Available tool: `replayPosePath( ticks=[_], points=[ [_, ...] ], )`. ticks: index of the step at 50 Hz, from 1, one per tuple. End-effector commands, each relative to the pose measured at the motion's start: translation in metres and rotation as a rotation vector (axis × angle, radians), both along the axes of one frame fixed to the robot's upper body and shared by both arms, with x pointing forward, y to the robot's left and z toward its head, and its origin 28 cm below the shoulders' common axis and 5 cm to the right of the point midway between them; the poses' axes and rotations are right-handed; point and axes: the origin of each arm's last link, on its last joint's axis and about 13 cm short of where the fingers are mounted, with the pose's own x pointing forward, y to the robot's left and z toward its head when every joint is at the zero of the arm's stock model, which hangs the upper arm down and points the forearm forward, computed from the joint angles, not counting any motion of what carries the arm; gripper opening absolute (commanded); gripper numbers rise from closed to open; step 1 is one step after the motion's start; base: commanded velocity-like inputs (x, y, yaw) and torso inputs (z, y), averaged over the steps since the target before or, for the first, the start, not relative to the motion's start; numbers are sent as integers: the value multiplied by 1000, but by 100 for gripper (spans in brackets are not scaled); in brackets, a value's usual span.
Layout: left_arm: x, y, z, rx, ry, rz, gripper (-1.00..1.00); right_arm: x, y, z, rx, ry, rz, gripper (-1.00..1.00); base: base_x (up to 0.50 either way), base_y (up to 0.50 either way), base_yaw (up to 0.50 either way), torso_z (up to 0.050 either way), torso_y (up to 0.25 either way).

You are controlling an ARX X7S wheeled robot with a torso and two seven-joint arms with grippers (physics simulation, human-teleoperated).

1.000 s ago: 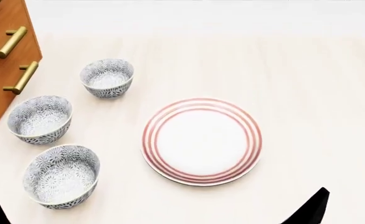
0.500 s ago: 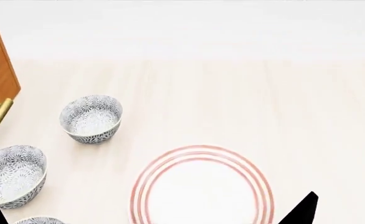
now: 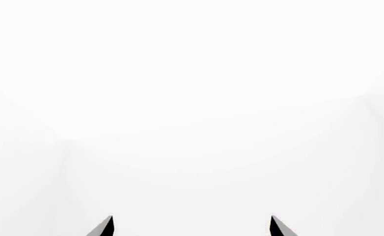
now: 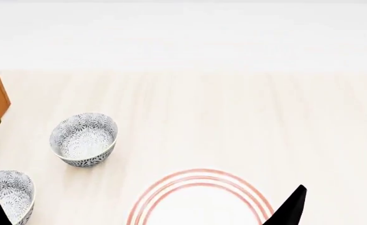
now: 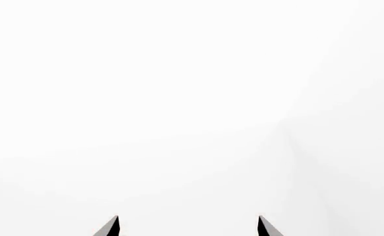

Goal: Pick up the bowl and put it in the front on the plate.

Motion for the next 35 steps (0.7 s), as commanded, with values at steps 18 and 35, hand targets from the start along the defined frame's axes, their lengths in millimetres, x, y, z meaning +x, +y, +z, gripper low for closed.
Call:
replayPosePath(
  ticks=[18,35],
  points=[
    [1,-2,-5,-13,32,-15,100,2,-1,-4,31,59,-31,100,0,389,0,0,0],
    [2,-2,-9,-15,43,-14,100,3,0,-8,17,75,-31,100,0,500,0,0,0]
  ],
)
